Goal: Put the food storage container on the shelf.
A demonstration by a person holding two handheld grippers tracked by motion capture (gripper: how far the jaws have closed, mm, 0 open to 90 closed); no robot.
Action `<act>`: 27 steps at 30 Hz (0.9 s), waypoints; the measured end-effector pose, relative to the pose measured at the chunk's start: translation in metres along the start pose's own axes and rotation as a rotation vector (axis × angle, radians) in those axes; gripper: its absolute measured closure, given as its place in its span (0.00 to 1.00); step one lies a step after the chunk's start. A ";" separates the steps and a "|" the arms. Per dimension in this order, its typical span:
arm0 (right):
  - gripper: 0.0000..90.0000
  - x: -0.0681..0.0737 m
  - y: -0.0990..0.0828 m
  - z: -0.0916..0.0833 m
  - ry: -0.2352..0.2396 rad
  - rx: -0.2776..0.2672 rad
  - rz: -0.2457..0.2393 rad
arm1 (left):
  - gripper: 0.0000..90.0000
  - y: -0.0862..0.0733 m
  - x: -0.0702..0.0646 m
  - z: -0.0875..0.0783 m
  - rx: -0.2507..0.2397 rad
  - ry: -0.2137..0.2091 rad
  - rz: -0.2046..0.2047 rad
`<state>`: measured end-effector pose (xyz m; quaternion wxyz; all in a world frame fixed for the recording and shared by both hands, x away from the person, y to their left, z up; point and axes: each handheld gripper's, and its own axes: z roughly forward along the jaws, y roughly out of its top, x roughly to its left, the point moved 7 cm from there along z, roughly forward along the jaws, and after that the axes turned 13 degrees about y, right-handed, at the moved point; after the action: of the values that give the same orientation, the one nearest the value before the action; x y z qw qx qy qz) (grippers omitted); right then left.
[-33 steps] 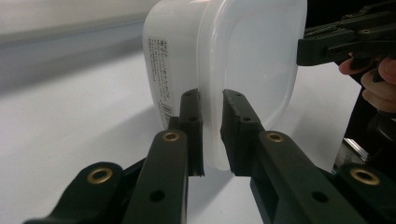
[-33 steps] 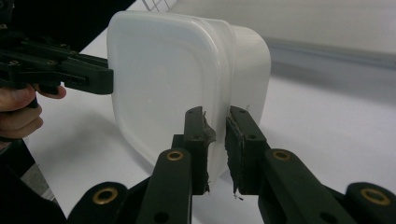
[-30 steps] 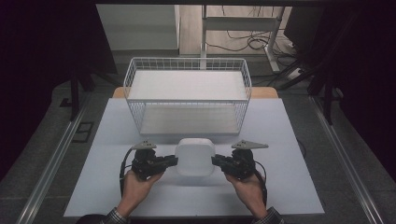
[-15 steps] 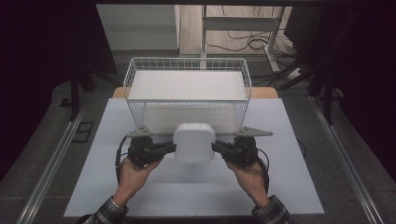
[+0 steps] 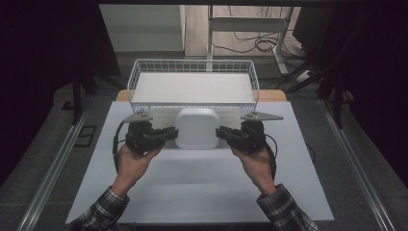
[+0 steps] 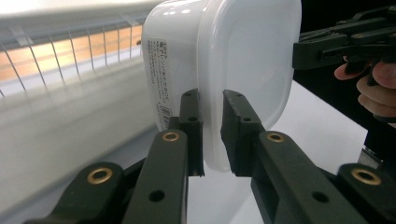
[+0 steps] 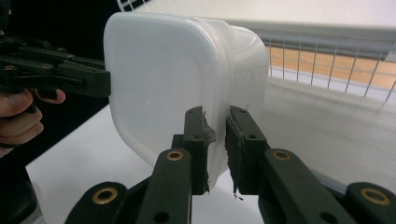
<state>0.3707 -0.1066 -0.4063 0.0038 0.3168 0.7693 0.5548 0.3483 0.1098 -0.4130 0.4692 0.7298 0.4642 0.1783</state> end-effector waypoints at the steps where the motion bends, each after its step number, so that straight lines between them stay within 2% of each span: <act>1: 0.87 0.000 0.004 0.000 0.002 -0.004 0.000 | 0.88 0.005 0.001 -0.002 -0.005 0.004 0.002; 15: 0.86 0.005 0.072 0.000 0.002 -0.039 -0.061 | 0.88 0.063 0.015 -0.019 -0.066 0.026 0.001; 22: 0.86 -0.005 0.099 0.007 -0.007 -0.051 -0.054 | 0.88 0.090 0.026 -0.015 -0.063 0.041 -0.004; 27: 0.86 -0.016 0.111 0.013 -0.016 -0.050 -0.039 | 0.88 0.100 0.035 -0.005 -0.051 0.036 -0.026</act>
<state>0.4419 -0.0834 -0.3218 0.0285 0.3061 0.7611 0.5711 0.4137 0.1287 -0.3318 0.4814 0.7082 0.4772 0.1973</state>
